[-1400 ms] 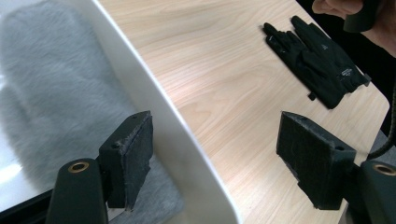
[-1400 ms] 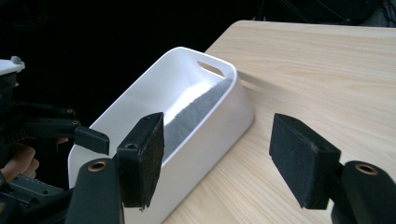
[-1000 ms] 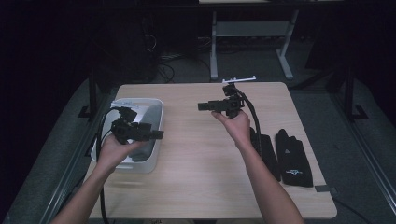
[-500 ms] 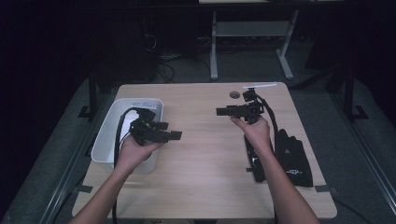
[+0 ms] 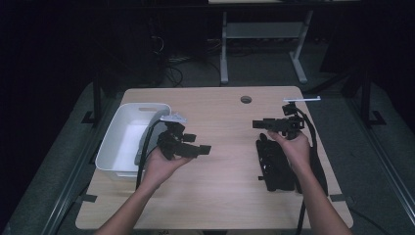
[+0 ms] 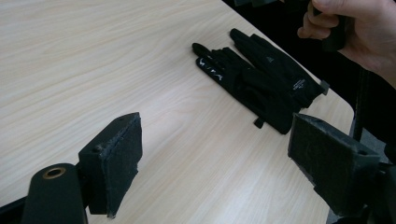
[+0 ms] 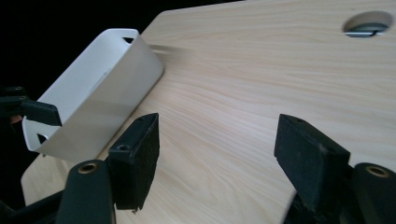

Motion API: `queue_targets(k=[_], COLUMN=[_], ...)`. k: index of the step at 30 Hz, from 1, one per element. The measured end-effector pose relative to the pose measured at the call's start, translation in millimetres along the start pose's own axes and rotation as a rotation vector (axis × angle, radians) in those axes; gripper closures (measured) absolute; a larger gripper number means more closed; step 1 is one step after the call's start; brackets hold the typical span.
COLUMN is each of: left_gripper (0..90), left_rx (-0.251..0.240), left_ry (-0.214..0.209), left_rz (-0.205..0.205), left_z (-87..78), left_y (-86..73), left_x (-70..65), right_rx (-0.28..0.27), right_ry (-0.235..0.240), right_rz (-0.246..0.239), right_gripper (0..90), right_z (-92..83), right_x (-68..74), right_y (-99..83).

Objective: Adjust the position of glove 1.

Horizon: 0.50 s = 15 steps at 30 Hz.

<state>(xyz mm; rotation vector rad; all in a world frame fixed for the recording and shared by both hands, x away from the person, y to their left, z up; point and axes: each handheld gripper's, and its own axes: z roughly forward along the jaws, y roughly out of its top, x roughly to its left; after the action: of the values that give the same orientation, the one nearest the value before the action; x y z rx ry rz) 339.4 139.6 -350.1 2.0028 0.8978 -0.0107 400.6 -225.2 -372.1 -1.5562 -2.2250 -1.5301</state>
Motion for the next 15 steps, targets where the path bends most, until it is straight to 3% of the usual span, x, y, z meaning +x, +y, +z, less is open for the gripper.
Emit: queue_targets(k=[15], left_gripper=[17.3], left_rx=[0.015], left_ry=[-0.033], left_rz=[0.026], left_z=[34.3], left_y=[-11.4], left_x=[-21.1], right_rx=[0.029], right_ry=[-0.092], right_rz=[0.038], right_gripper=[31.0], right_z=[-35.7], right_x=[-32.9], right_y=[-34.5])
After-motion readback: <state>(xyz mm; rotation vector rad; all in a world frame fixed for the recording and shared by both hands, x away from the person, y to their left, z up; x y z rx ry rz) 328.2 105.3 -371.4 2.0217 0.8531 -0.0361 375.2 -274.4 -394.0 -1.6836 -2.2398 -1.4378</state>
